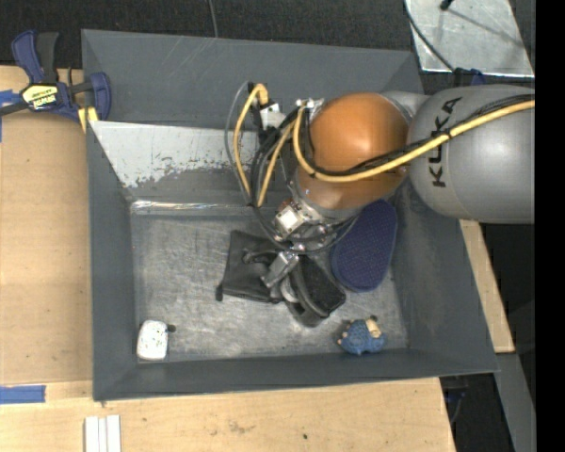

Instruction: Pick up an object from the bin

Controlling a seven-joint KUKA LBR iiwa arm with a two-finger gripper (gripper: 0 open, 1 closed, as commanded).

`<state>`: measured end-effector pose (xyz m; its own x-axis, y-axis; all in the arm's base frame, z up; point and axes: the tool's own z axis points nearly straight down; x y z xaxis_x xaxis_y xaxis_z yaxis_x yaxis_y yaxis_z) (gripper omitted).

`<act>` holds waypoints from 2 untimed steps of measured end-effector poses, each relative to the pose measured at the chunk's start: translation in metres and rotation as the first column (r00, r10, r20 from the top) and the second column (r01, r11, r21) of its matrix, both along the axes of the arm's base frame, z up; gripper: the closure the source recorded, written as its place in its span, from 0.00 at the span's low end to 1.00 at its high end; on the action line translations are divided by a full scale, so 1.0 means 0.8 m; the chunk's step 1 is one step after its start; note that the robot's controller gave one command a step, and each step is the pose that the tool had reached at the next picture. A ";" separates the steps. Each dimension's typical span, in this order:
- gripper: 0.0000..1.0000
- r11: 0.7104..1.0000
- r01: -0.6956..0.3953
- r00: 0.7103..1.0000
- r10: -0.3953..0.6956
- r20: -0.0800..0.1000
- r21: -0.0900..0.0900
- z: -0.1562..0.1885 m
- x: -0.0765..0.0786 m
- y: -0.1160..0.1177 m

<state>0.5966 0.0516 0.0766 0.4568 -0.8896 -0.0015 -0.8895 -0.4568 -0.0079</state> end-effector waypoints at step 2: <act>1.00 1.000 0.005 1.000 -0.005 -0.006 -0.002 0.111 0.000 0.000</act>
Offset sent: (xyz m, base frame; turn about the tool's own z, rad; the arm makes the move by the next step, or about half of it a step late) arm 0.0000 0.0001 0.0589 0.0000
